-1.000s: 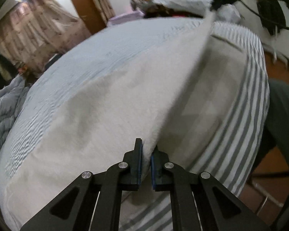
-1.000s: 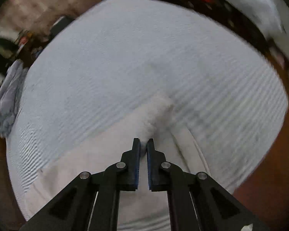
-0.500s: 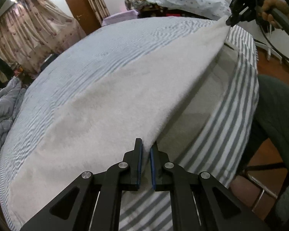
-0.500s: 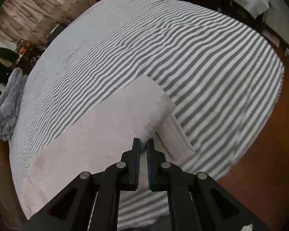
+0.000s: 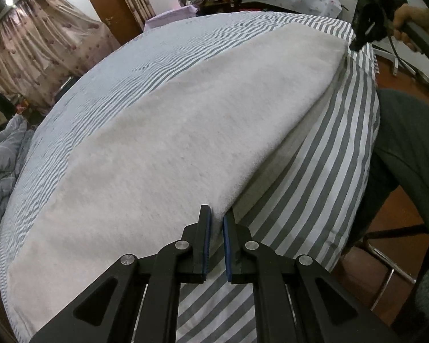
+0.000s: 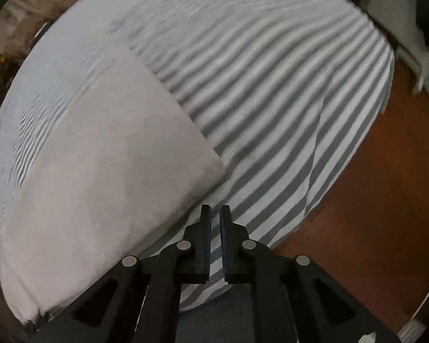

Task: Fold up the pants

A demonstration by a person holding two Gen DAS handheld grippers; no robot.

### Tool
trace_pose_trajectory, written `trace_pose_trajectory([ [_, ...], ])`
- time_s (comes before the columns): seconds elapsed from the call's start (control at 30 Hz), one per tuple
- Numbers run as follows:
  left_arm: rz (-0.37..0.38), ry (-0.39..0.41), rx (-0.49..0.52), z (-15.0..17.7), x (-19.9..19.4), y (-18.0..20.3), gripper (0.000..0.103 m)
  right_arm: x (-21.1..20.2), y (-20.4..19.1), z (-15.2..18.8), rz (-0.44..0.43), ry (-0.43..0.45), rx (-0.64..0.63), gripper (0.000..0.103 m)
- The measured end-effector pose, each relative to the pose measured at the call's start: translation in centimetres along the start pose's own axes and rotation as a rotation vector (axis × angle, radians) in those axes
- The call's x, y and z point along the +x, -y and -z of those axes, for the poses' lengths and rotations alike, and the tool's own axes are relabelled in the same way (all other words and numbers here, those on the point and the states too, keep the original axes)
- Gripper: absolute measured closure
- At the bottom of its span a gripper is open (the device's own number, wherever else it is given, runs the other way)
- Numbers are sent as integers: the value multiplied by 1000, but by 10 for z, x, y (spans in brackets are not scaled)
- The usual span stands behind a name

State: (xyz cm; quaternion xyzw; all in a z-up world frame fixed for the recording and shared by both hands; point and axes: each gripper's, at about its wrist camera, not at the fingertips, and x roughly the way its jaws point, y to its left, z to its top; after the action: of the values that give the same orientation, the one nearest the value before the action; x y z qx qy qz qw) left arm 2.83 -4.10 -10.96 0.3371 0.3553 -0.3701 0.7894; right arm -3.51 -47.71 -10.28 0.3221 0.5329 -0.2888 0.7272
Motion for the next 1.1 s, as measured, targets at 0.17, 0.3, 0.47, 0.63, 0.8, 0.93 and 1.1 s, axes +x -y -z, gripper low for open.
trace_pose_trajectory([
  [0.17, 4, -5, -28, 5, 6, 2, 94, -41, -48, -11, -92, 102, -120, 91],
  [0.3, 17, -33, -76, -3, 9, -6, 90, -47, -142, -25, -335, 12, -334, 72],
  [0.47, 110, 44, -252, -19, -25, -44, 80, -36, -291, -25, -555, -167, -618, 70],
  [0.63, 43, 119, -399, -20, -34, -86, 59, 1, -429, 11, -650, -398, -800, 70],
  [0.8, 13, -10, -529, 4, 9, -110, 59, 70, -524, 51, -643, -590, -856, 74],
  [0.93, -9, -72, -533, 36, 22, -103, 59, 104, -574, 75, -601, -657, -930, 77],
  [1.1, 9, -40, -594, 46, 19, -104, 59, 115, -579, 89, -590, -697, -1009, 80],
])
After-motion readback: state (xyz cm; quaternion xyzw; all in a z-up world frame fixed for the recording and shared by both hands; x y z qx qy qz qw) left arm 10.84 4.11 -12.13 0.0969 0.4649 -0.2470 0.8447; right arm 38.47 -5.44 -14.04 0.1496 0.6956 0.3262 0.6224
